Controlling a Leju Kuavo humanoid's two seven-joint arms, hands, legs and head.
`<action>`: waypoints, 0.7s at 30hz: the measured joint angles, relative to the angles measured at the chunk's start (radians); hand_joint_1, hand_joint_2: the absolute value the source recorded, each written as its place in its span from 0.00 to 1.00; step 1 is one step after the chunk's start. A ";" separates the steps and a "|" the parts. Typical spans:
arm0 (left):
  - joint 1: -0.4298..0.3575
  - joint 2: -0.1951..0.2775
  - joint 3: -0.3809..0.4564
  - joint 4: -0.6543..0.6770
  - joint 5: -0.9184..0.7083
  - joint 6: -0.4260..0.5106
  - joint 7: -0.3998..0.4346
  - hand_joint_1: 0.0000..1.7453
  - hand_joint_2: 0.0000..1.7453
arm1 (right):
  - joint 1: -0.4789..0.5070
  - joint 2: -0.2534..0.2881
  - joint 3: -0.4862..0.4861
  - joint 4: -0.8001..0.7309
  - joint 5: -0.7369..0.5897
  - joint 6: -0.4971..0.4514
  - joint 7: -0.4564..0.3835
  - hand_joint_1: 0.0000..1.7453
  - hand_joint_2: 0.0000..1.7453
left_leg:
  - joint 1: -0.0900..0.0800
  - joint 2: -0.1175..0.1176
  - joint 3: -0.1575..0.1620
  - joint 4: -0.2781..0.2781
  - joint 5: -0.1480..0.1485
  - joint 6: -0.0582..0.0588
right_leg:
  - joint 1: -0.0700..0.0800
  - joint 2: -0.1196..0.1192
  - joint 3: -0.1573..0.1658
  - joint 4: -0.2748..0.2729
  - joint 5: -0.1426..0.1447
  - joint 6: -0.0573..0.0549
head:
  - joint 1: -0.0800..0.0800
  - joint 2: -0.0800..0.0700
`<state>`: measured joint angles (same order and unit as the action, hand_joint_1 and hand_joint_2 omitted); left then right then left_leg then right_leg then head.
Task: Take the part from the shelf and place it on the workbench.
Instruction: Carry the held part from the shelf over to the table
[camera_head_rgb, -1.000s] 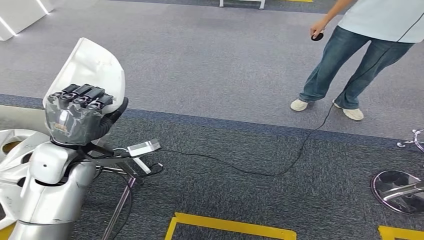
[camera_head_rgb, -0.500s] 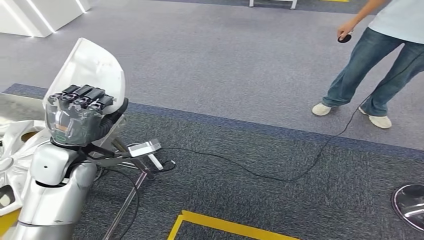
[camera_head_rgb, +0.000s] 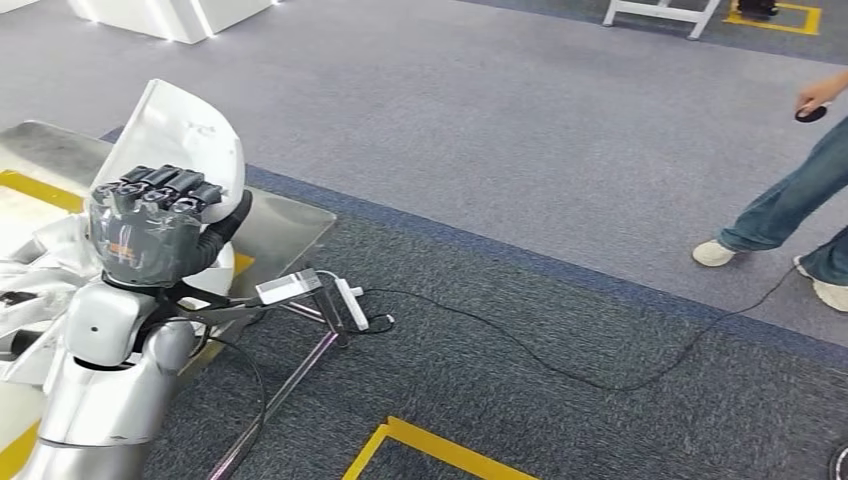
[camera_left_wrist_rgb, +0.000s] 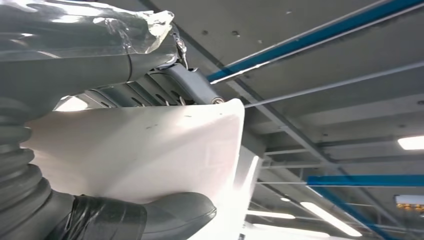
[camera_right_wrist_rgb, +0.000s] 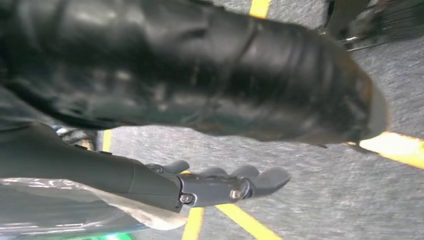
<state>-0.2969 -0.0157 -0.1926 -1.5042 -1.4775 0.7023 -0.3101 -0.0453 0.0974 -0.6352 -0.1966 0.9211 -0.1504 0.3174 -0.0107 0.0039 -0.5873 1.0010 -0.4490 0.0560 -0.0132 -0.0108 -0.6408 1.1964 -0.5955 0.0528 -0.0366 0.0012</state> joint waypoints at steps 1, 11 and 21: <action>0.001 0.000 -0.001 0.001 0.000 0.000 0.000 1.00 1.00 | 0.001 0.000 0.000 0.000 0.000 0.000 0.000 0.00 0.00 | 0.000 -0.013 0.000 0.000 0.000 0.001 | 0.000 0.007 -0.035 0.063 -0.019 0.002 | 0.002 0.000; 0.001 0.004 -0.009 0.006 -0.003 0.000 0.025 1.00 1.00 | -0.005 0.000 0.000 0.001 0.001 0.001 0.000 0.00 0.00 | -0.001 -0.090 -0.013 0.031 -0.014 0.000 | -0.006 0.039 0.049 -0.170 0.117 -0.008 | 0.003 0.000; -0.002 0.011 -0.019 0.007 0.001 0.000 0.034 1.00 1.00 | -0.002 0.000 -0.001 0.001 -0.002 0.007 0.001 0.00 0.00 | 0.002 -0.081 -0.010 0.032 -0.022 -0.023 | 0.001 0.045 0.043 -0.154 0.107 -0.025 | 0.003 0.000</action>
<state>-0.2987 -0.0051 -0.2114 -1.4973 -1.4770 0.7019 -0.2759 -0.0474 0.0973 -0.6366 -0.1957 0.9193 -0.1438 0.3185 -0.0083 -0.0771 -0.5976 1.0330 -0.4705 0.0334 -0.0122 0.0347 -0.5978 1.0426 -0.4885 0.0273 -0.0334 0.0012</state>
